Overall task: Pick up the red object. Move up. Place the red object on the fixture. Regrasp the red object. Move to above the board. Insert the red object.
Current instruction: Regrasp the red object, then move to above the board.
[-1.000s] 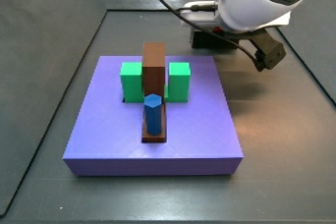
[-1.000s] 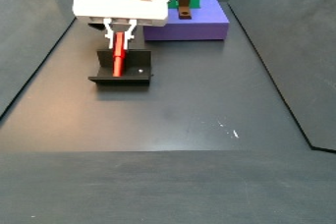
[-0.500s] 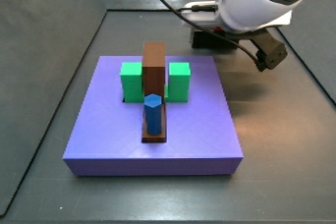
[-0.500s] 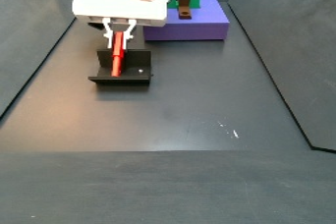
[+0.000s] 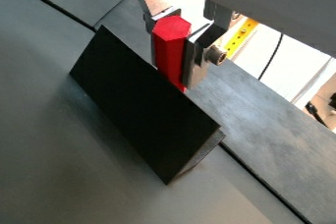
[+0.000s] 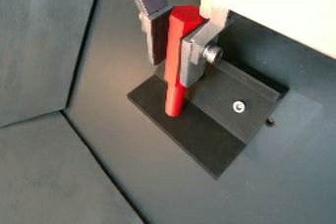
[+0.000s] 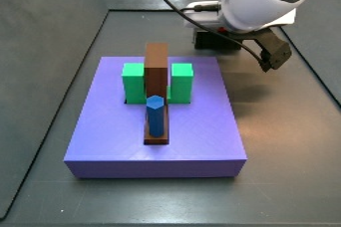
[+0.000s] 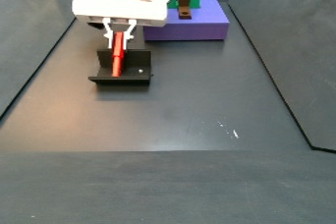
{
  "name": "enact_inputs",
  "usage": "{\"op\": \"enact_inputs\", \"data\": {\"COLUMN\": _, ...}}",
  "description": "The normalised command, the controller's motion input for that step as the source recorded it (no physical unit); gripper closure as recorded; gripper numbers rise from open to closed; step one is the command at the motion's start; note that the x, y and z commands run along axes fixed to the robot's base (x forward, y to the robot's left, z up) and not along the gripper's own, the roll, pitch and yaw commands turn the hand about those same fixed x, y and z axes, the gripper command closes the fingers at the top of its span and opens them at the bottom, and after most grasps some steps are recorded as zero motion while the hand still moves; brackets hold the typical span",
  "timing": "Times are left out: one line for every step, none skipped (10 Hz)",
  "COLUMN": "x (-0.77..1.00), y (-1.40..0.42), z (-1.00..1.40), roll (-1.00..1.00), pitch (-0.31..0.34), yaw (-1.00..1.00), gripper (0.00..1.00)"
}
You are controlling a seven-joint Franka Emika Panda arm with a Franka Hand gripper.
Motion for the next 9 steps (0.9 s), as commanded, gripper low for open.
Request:
{"op": "enact_inputs", "data": {"x": 0.0, "y": 0.0, "z": 0.0, "roll": 0.0, "pitch": 0.0, "yaw": 0.0, "gripper": 1.0}}
{"op": "enact_inputs", "data": {"x": 0.0, "y": 0.0, "z": 0.0, "roll": 0.0, "pitch": 0.0, "yaw": 0.0, "gripper": 1.0}}
{"op": "enact_inputs", "data": {"x": 0.0, "y": 0.0, "z": 0.0, "roll": 0.0, "pitch": 0.0, "yaw": 0.0, "gripper": 1.0}}
{"op": "enact_inputs", "data": {"x": 0.0, "y": 0.0, "z": 0.0, "roll": 0.0, "pitch": 0.0, "yaw": 0.0, "gripper": 1.0}}
{"op": "enact_inputs", "data": {"x": 0.0, "y": 0.0, "z": 0.0, "roll": 0.0, "pitch": 0.0, "yaw": 0.0, "gripper": 1.0}}
{"op": "enact_inputs", "data": {"x": 0.0, "y": 0.0, "z": 1.4, "roll": 0.0, "pitch": 0.0, "yaw": 0.0, "gripper": 1.0}}
{"op": "enact_inputs", "data": {"x": 0.01, "y": -0.03, "z": 1.4, "roll": -0.12, "pitch": -0.041, "yaw": -0.08, "gripper": 1.0}}
{"op": "enact_inputs", "data": {"x": -0.01, "y": -0.01, "z": 1.4, "roll": -0.17, "pitch": -0.032, "yaw": -0.09, "gripper": 1.0}}
{"op": "enact_inputs", "data": {"x": -0.02, "y": 0.0, "z": 1.4, "roll": -0.14, "pitch": -0.027, "yaw": -0.09, "gripper": 1.0}}
